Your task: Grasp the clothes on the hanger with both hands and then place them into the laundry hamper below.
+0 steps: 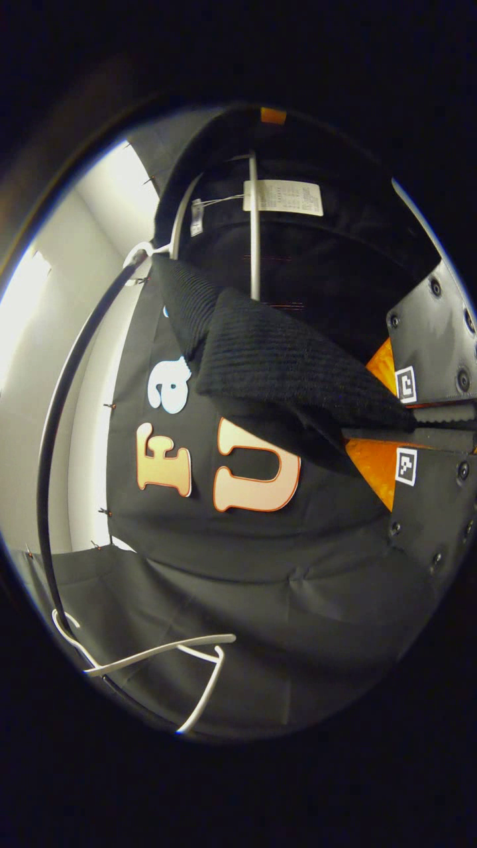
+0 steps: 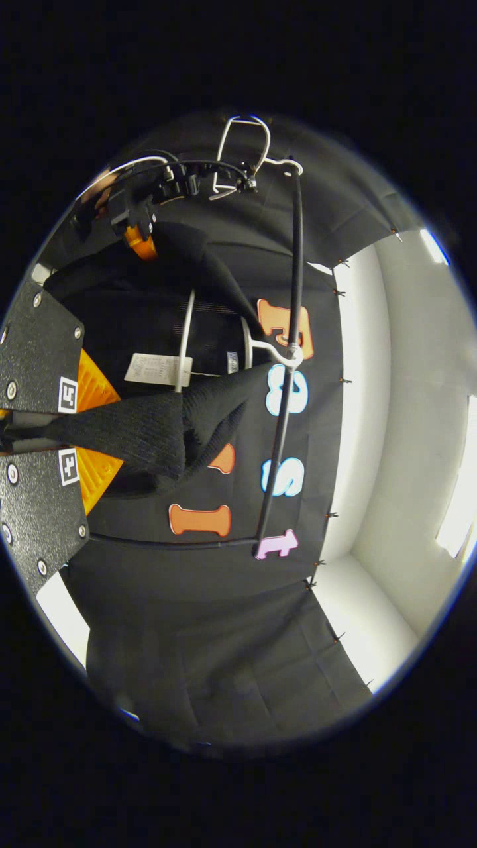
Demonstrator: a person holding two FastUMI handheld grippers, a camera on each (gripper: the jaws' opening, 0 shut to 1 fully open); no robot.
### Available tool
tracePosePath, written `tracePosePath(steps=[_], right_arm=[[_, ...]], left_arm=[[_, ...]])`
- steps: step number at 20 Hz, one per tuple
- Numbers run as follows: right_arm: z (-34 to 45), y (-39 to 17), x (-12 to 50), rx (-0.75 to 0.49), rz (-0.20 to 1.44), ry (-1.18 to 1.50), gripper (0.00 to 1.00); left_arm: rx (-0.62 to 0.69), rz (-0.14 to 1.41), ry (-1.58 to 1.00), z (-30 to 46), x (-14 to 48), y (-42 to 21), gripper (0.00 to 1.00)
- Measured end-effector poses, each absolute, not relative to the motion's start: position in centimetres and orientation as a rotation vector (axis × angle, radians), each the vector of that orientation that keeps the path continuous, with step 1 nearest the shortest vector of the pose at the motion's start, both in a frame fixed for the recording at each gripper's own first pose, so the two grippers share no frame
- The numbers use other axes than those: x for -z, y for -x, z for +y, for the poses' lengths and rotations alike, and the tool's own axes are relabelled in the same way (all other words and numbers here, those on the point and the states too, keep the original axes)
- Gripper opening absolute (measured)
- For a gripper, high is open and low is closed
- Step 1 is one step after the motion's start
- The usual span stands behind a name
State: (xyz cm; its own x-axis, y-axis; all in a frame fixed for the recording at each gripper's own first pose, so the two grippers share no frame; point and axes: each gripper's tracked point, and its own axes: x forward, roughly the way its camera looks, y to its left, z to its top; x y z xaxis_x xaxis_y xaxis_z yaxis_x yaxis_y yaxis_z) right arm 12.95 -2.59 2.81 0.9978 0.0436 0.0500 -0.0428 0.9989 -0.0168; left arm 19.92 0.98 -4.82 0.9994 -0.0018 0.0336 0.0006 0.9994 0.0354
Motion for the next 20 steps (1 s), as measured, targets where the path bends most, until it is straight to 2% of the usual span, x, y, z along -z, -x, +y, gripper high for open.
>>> tracePosePath(steps=[3, 4, 7, 8, 9, 10, 11, 13, 15, 20], right_arm=[[-3.4, -11.8, -5.5, 0.002, -0.147, 0.107, 0.06], [-3.0, -11.5, -6.0, -0.017, -0.158, 0.115, 0.06], [-3.0, -11.8, -6.8, -0.046, -0.128, 0.127, 0.04], [-3.3, -11.9, -7.5, -0.048, -0.131, 0.130, 0.04], [-3.7, -12.0, -8.3, -0.044, -0.136, 0.133, 0.11], [-4.5, -12.1, -9.1, -0.031, -0.142, 0.143, 0.11], [-5.6, -12.7, -9.8, -0.018, -0.147, 0.157, 0.04], [-7.3, -13.8, -11.6, 0.003, -0.155, 0.169, 0.04], [-8.1, -14.7, -13.4, 0.013, -0.167, 0.139, 0.04], [-10.5, -18.6, -16.3, 0.033, -0.202, 0.163, 0.04]], left_arm=[[0.012, -0.082, -0.045, 1.4, 2.0, -19.5, 0.13], [0.008, -0.085, -0.065, 1.6, 1.3, -19.5, 0.13], [0.007, -0.105, -0.132, 1.5, -0.3, -19.5, 0.08], [-0.014, -0.134, -0.149, 1.8, -1.5, -19.4, 0.10], [-0.042, -0.168, -0.171, 2.4, -2.9, -19.1, 0.10], [-0.068, -0.199, -0.199, 3.0, -4.3, -18.8, 0.10], [-0.094, -0.225, -0.225, 3.6, -5.7, -18.6, 0.07], [-0.119, -0.250, -0.250, 4.3, -7.6, -19.5, 0.10], [-0.119, -0.232, -0.260, 5.1, -8.2, -20.5, 0.10], [-0.150, -0.298, -0.243, 6.4, -11.4, -23.0, 0.10]])
